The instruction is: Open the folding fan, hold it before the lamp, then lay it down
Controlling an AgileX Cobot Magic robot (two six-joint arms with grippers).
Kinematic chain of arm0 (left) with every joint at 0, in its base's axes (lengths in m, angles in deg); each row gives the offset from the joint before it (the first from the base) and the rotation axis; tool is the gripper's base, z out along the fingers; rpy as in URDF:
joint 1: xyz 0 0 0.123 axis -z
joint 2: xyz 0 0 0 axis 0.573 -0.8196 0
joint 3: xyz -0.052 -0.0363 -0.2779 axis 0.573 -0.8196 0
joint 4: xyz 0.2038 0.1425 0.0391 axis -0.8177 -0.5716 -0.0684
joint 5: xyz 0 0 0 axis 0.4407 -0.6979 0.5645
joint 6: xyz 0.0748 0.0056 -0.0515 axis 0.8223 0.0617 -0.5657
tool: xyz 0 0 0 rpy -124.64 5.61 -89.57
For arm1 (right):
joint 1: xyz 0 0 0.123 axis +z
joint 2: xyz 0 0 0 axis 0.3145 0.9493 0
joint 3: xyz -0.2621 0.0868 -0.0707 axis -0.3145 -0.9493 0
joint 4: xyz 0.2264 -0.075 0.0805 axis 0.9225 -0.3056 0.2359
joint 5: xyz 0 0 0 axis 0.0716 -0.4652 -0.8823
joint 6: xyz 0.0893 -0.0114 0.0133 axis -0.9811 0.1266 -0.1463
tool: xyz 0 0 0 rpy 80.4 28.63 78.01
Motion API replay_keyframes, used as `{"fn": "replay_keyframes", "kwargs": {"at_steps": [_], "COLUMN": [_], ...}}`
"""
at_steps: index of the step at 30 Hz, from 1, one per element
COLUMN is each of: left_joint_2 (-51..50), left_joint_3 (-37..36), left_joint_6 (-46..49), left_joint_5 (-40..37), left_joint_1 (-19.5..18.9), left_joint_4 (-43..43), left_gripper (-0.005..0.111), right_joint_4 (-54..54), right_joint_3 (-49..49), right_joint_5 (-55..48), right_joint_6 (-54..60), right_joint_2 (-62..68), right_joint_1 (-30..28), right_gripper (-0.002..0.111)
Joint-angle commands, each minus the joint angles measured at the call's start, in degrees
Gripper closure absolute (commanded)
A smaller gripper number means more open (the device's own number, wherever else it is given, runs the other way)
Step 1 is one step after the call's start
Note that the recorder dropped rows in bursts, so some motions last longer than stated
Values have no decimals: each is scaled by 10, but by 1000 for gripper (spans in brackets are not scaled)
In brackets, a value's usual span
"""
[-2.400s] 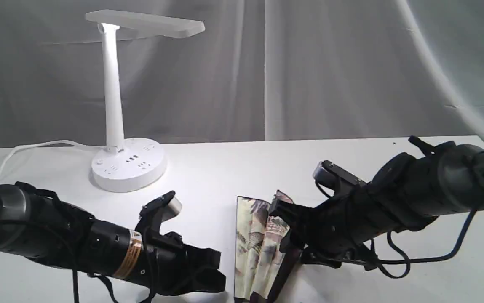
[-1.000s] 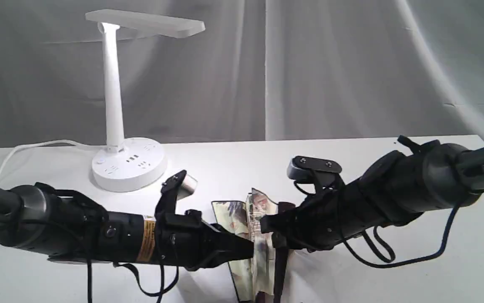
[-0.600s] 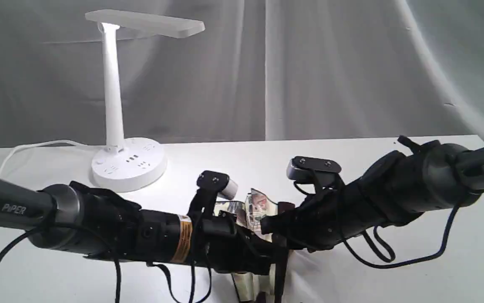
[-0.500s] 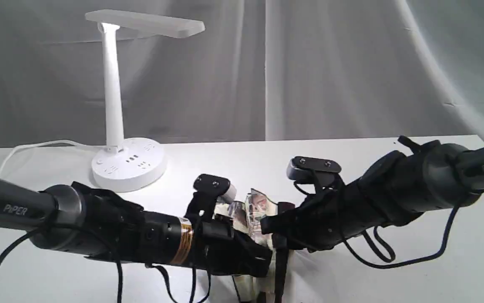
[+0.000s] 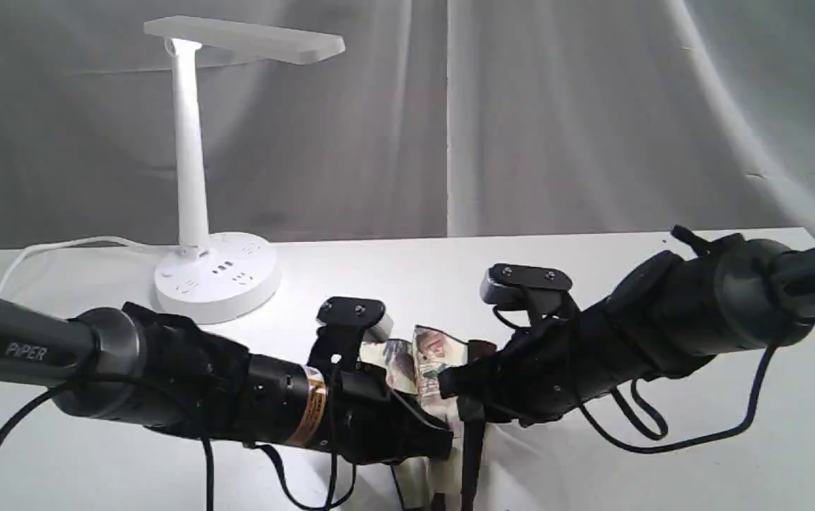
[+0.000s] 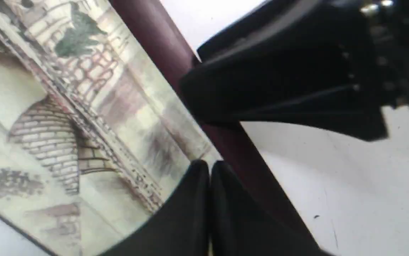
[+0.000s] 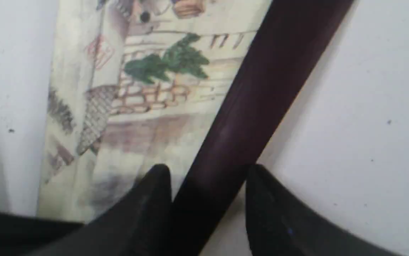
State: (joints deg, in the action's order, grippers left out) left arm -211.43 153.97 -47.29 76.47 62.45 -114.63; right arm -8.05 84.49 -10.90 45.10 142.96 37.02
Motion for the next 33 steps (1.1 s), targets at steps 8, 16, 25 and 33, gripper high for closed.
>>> {"fn": "replay_keyframes", "kwargs": {"at_steps": [8,16,25,33], "left_joint_2": [-35,-35,-36,-33], "left_joint_3": [10,23,23,26], "left_joint_6": [-151,-267,-313,-313], "left_joint_5": [-45,-1,17,29], "left_joint_1": [-6,-40,-56,-56], "left_joint_4": [-142,-198,-198,-198], "left_gripper": [107,107,107,107], "right_joint_4": [-106,-129,-7,53], "right_joint_3": [-2,-2,-2,-2], "right_joint_5": [-67,-58,27,23], "right_joint_6": [-75,-143,-120,-111], "right_joint_2": [-79,-36,-7,-4], "right_joint_1": [1,1,1,1], "right_gripper": [48,35,41,45]}}
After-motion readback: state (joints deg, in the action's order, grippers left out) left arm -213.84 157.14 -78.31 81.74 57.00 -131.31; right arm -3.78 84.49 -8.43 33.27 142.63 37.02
